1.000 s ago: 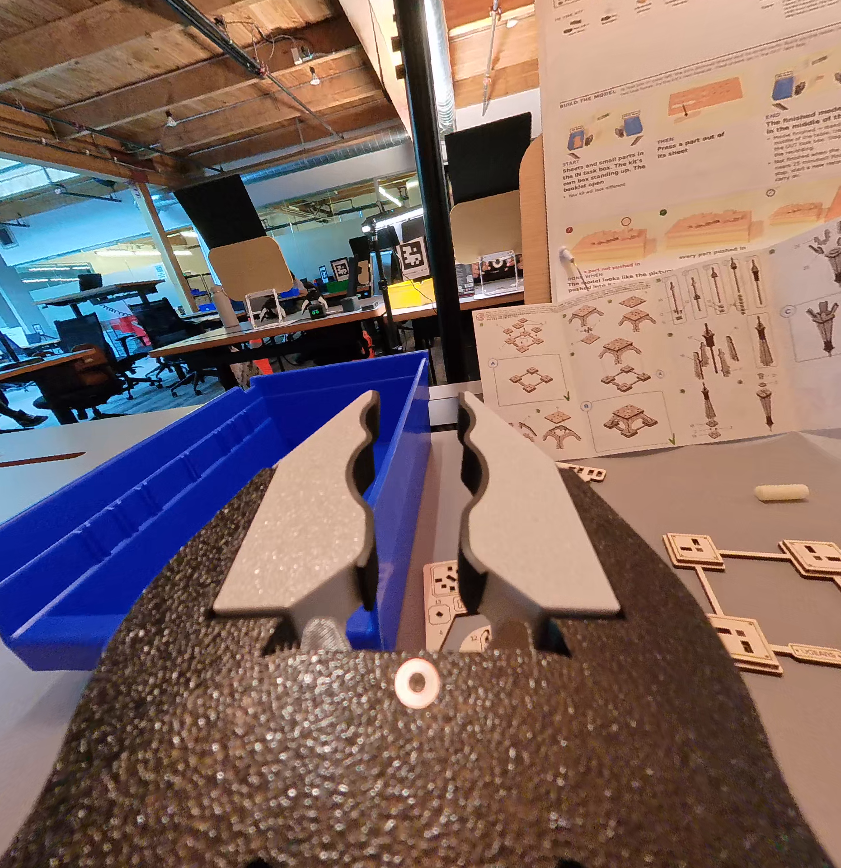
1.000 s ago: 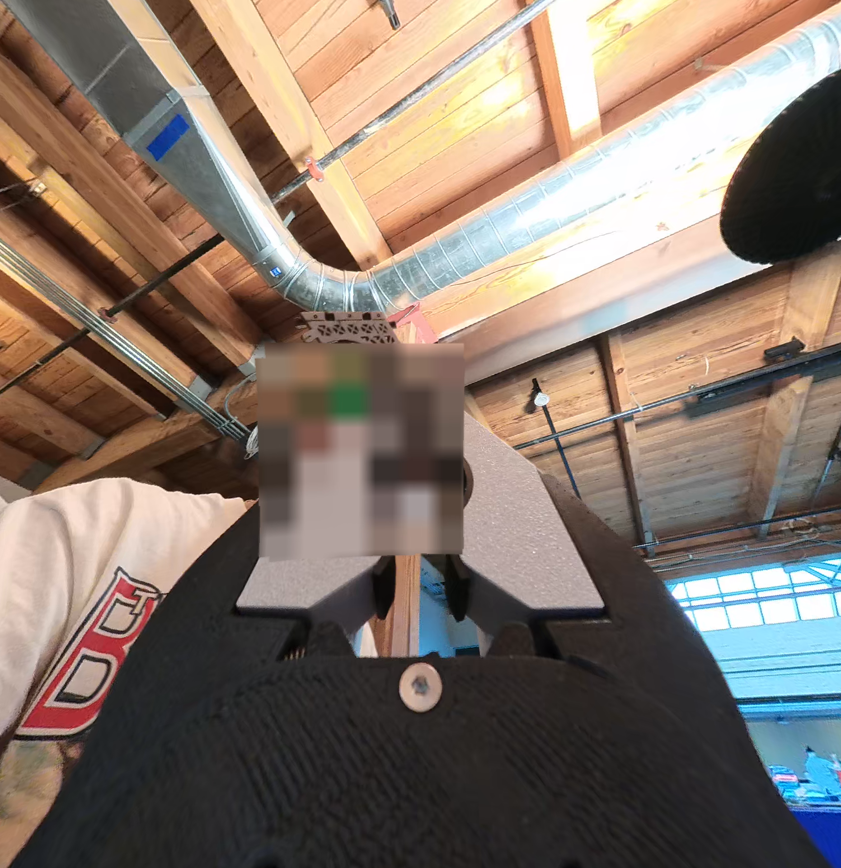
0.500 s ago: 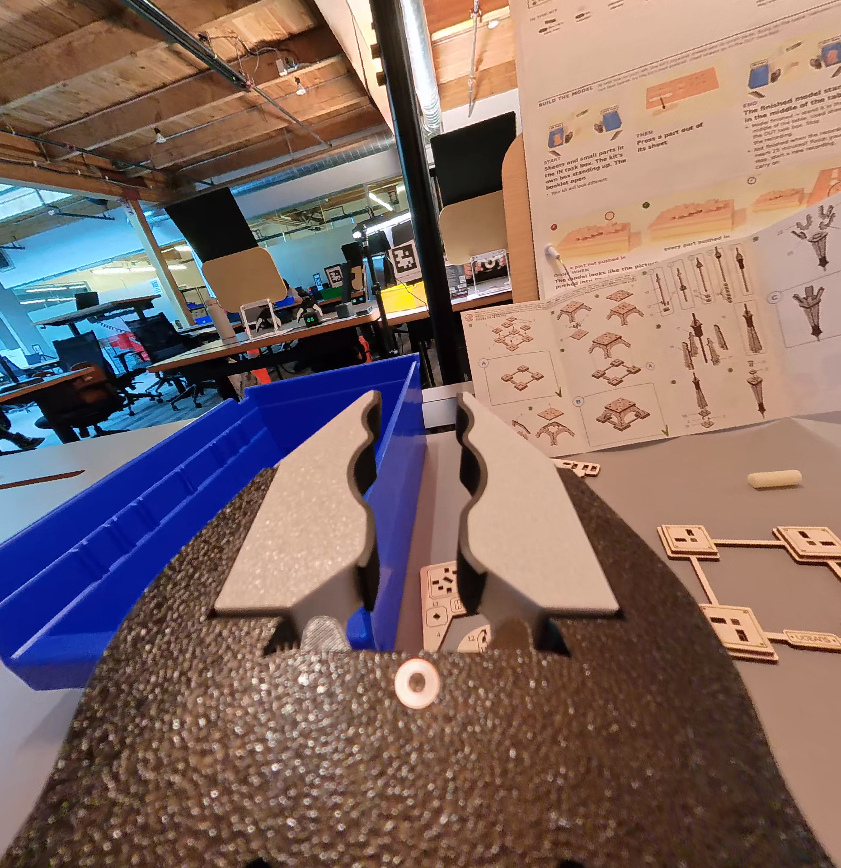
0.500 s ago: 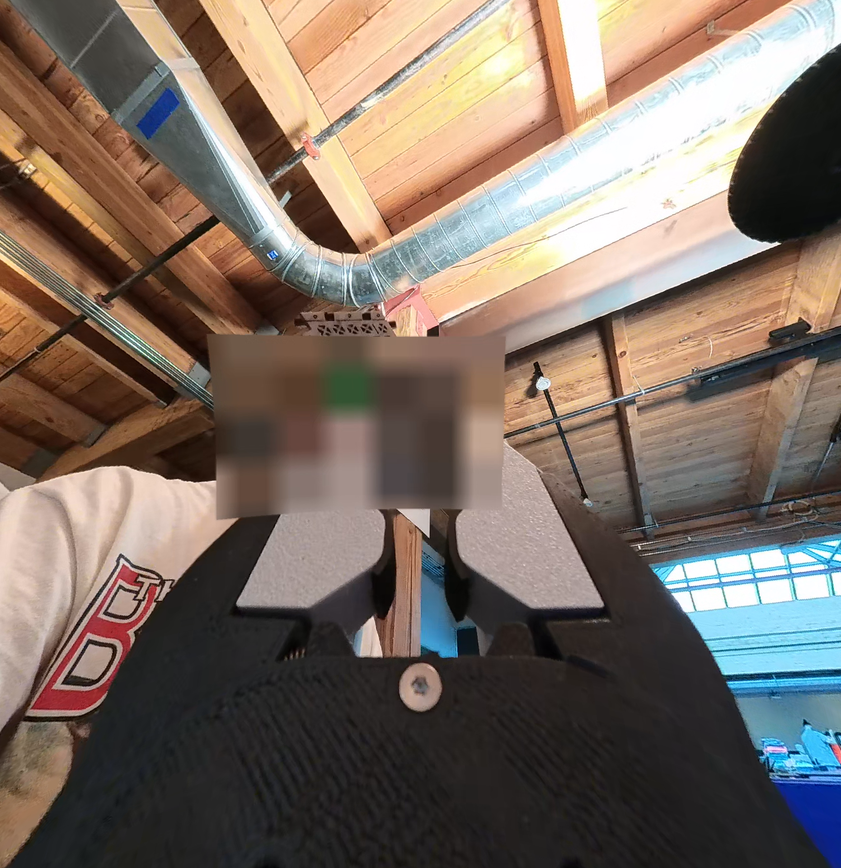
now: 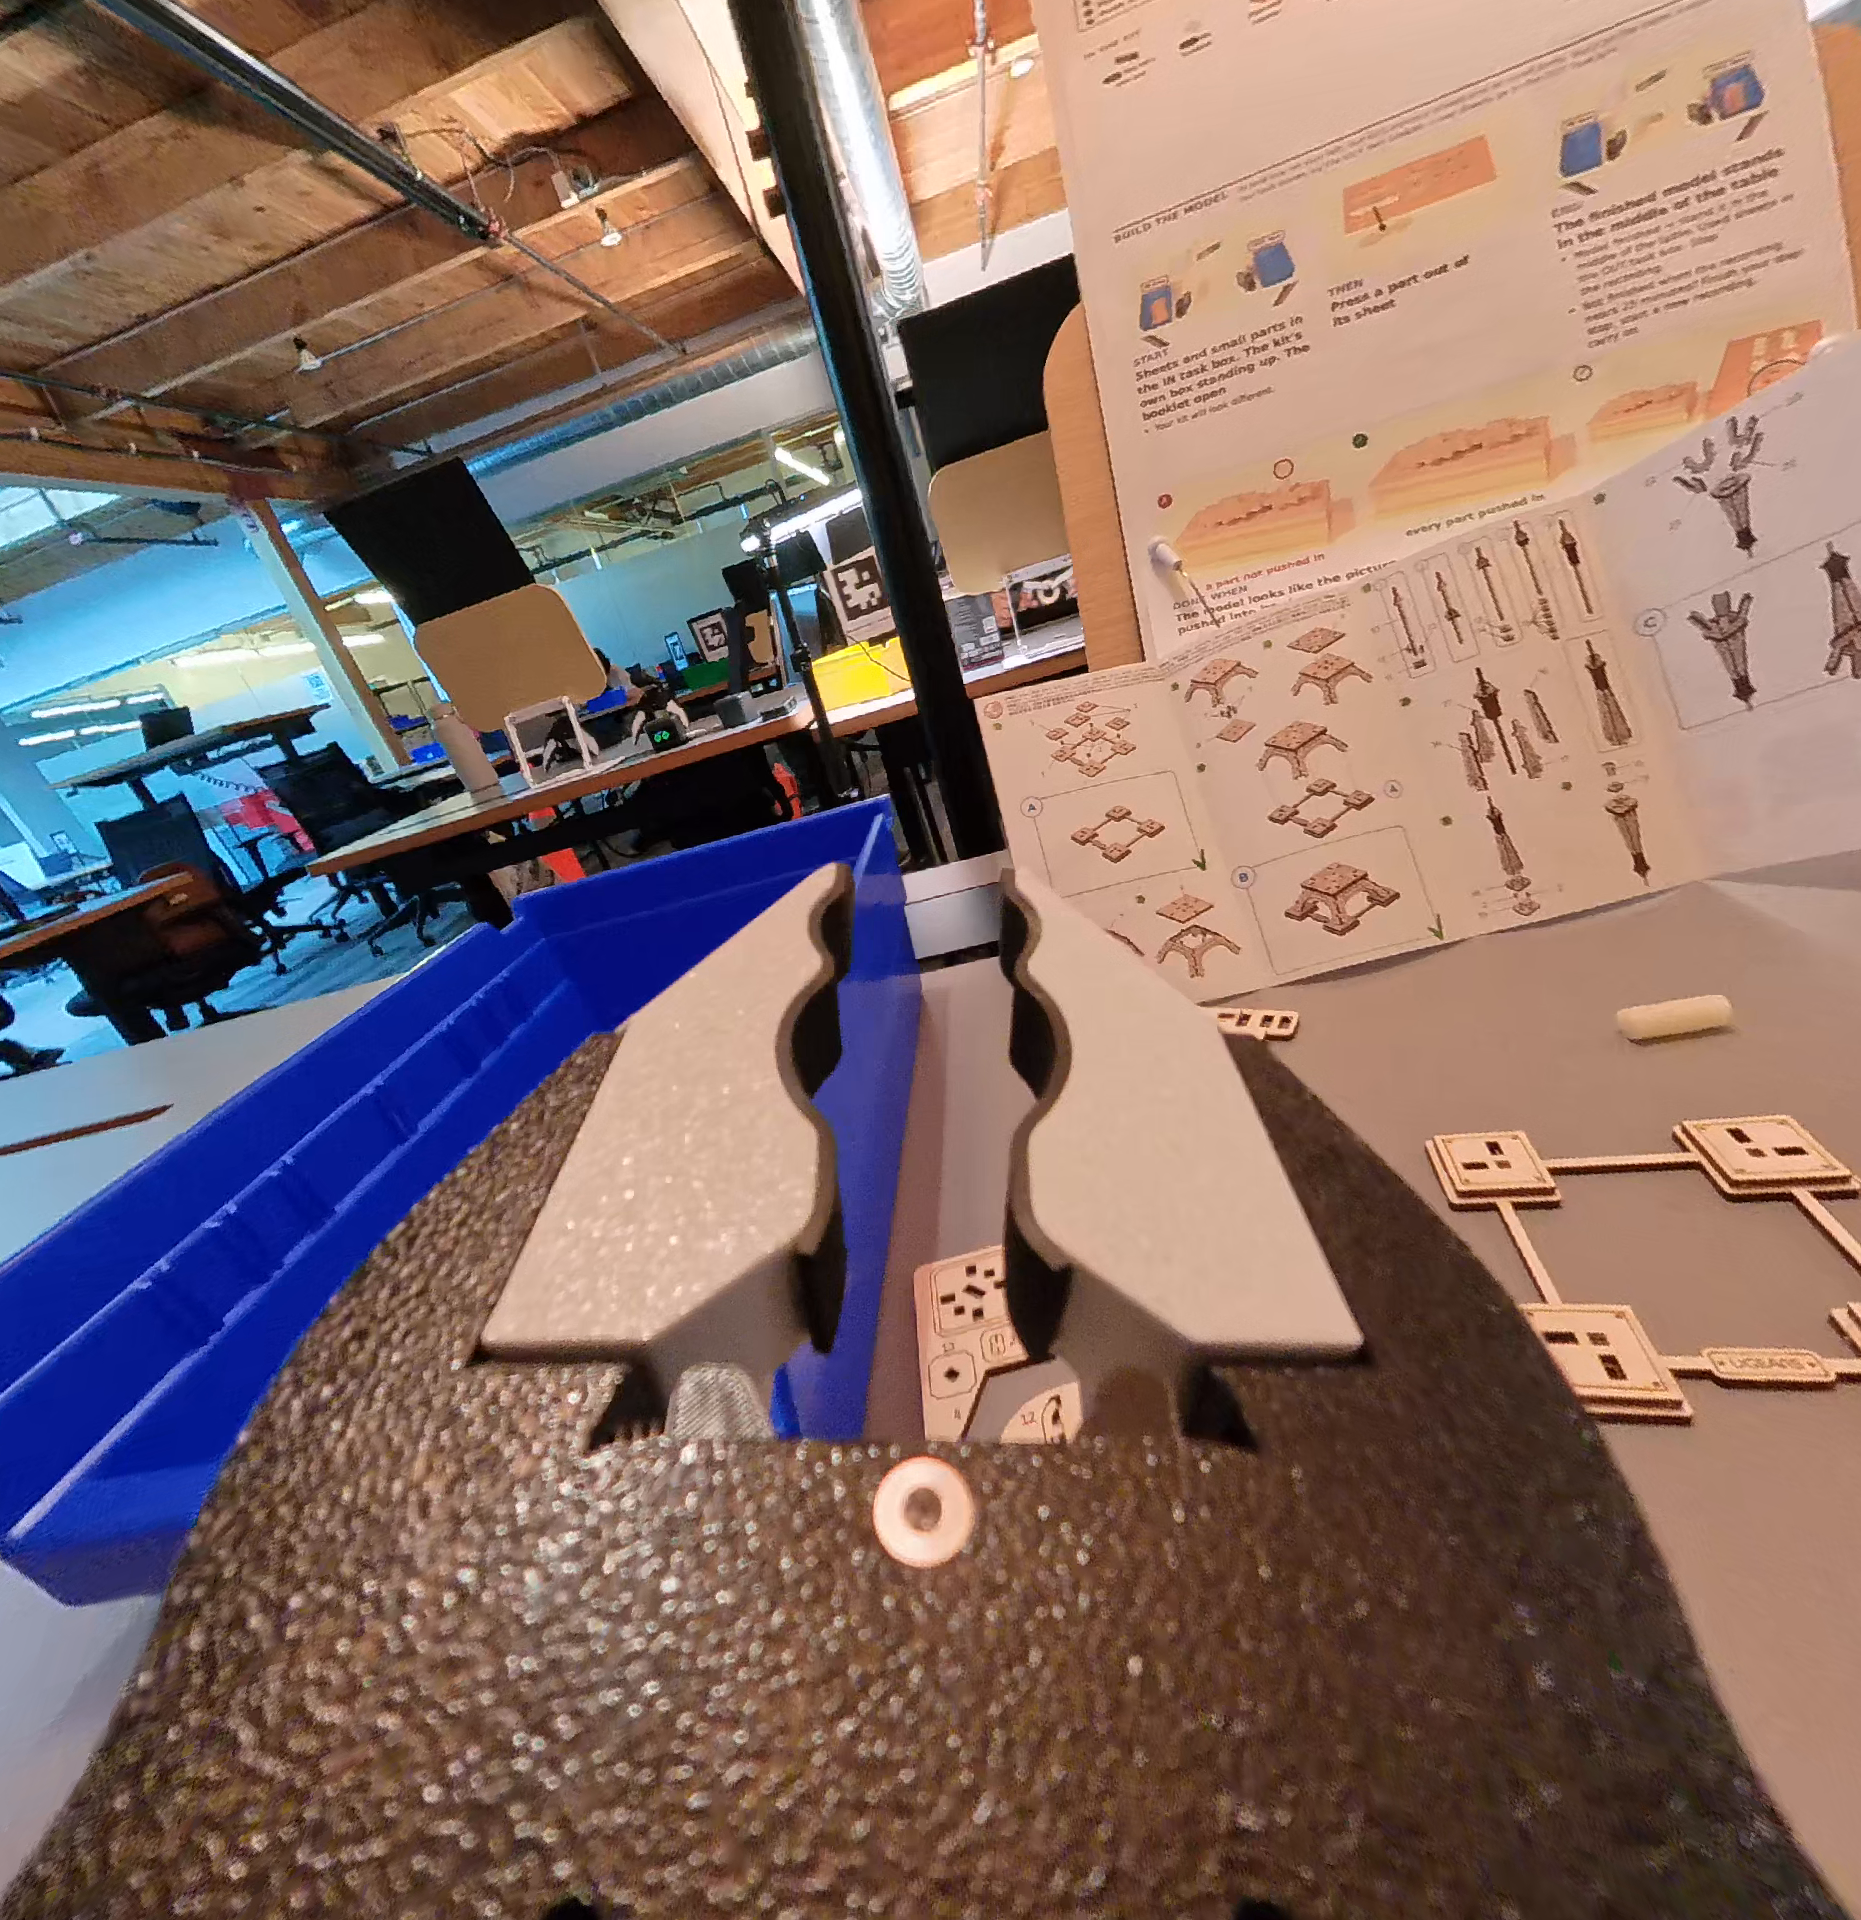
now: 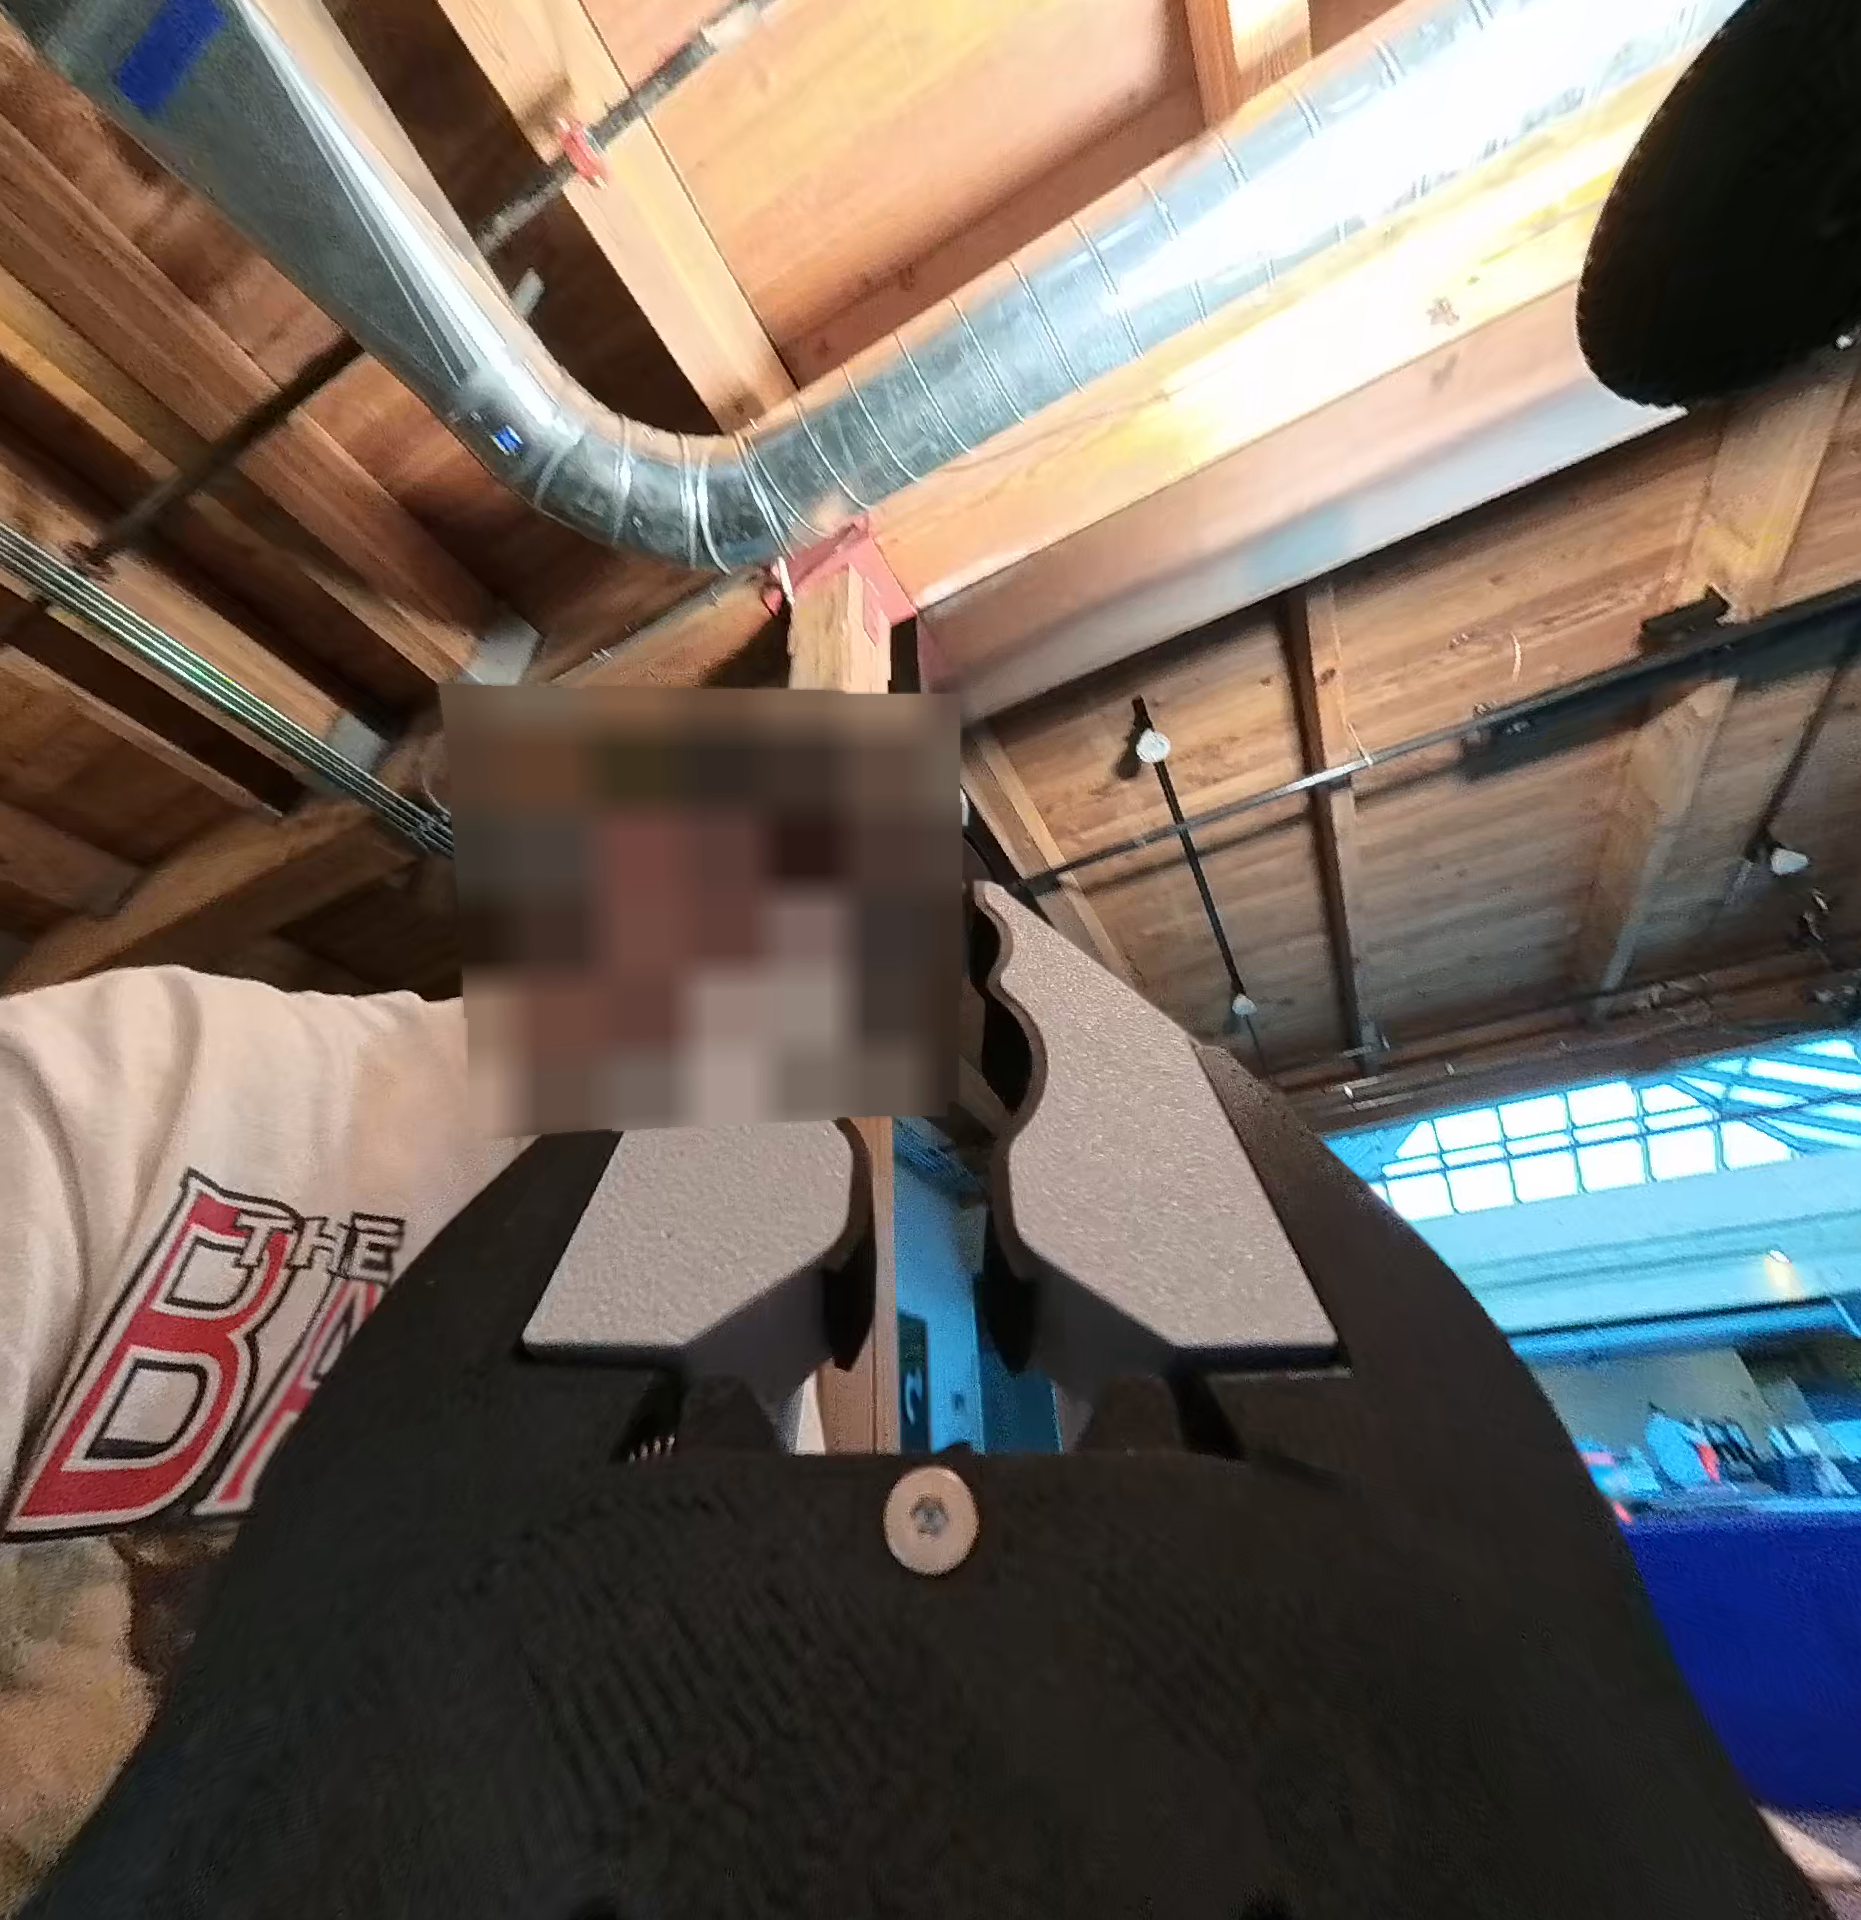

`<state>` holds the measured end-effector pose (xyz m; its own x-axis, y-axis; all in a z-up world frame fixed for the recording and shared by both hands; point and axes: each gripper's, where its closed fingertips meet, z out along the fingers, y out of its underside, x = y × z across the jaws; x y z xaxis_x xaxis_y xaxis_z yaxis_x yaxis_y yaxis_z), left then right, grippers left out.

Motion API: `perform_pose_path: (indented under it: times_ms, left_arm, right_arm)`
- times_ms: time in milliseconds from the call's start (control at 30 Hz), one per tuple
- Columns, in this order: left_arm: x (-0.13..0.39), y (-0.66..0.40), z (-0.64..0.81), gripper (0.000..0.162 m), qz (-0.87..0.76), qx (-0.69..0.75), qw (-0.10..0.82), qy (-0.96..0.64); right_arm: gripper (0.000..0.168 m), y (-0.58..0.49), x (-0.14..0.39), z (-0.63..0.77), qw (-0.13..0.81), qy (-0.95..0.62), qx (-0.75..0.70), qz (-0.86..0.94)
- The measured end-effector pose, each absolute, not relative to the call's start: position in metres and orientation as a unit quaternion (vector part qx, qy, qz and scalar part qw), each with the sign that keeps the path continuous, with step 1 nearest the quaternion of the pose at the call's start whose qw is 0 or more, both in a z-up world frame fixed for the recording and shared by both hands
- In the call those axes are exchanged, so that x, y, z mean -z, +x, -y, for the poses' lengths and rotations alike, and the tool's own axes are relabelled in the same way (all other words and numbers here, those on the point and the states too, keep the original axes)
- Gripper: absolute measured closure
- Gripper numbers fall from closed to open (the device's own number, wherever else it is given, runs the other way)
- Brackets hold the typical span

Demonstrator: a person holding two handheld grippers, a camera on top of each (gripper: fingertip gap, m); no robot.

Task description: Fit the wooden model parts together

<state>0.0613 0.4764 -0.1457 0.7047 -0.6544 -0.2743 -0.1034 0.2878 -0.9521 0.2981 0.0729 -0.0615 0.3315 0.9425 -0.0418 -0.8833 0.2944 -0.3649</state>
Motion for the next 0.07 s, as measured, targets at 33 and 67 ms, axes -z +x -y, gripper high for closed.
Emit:
perform_pose_path:
  times_ms: [33, 67]
  left_arm:
    - [0.145, 0.0627, -0.4746, 0.137, -0.34, 0.188, 0.731, -0.561]
    - [0.1446, 0.0642, -0.4729, 0.138, -0.345, 0.186, 0.732, -0.557]
  right_arm:
    - [0.158, 0.2961, 0.0639, -0.0767, 0.8, -0.177, -0.566, 0.091]
    - [0.158, 0.295, 0.0663, -0.0801, 0.8, -0.187, -0.563, 0.09]
